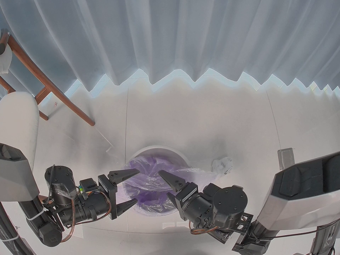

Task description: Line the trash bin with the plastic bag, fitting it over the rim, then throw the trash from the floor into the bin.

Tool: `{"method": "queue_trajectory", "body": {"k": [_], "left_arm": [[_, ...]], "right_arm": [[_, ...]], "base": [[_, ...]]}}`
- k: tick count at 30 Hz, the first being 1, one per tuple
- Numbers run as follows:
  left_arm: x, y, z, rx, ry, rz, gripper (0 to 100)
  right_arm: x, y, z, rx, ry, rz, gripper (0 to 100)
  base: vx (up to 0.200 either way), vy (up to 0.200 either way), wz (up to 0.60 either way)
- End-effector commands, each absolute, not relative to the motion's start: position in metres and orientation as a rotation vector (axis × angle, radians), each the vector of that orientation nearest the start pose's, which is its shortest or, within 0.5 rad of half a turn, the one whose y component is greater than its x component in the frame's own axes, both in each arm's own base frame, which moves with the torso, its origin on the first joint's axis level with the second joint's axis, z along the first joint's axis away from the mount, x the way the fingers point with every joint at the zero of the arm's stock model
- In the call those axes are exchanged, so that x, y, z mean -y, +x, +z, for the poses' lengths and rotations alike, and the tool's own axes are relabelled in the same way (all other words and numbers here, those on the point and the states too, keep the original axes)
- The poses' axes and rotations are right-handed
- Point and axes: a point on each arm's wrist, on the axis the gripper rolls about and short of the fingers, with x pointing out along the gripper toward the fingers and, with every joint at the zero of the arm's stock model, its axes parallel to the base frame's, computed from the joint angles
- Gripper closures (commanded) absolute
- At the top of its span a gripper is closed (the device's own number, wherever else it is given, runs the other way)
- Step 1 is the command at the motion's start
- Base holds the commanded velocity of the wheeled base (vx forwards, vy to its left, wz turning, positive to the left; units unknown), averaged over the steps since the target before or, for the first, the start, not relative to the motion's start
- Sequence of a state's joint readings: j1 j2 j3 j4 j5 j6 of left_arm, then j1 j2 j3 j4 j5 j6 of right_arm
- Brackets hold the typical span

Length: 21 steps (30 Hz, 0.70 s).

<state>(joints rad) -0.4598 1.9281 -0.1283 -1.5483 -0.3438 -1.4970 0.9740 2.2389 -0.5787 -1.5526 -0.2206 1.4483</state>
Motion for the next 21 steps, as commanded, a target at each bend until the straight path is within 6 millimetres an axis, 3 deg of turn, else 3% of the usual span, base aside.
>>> {"method": "queue_trajectory", "body": {"k": [1, 14, 21], "left_arm": [[0.113, 0.213, 0.057, -0.831, -1.382, -0.403, 0], [0.111, 0.262, 0.031, -0.776, -1.400, -0.335, 0], [0.107, 0.266, 0.035, -0.749, -1.406, -0.343, 0]], "right_arm": [[-0.289, 0.202, 0.026, -0.630, 1.293, 0.525, 0], [-0.278, 0.244, 0.027, -0.550, 1.337, 0.494, 0], [-0.278, 0.246, 0.026, -0.553, 1.335, 0.495, 0]], "base": [[0.000, 0.000, 0.00], [0.000, 0.000, 0.00], [0.000, 0.000, 0.00]]}}
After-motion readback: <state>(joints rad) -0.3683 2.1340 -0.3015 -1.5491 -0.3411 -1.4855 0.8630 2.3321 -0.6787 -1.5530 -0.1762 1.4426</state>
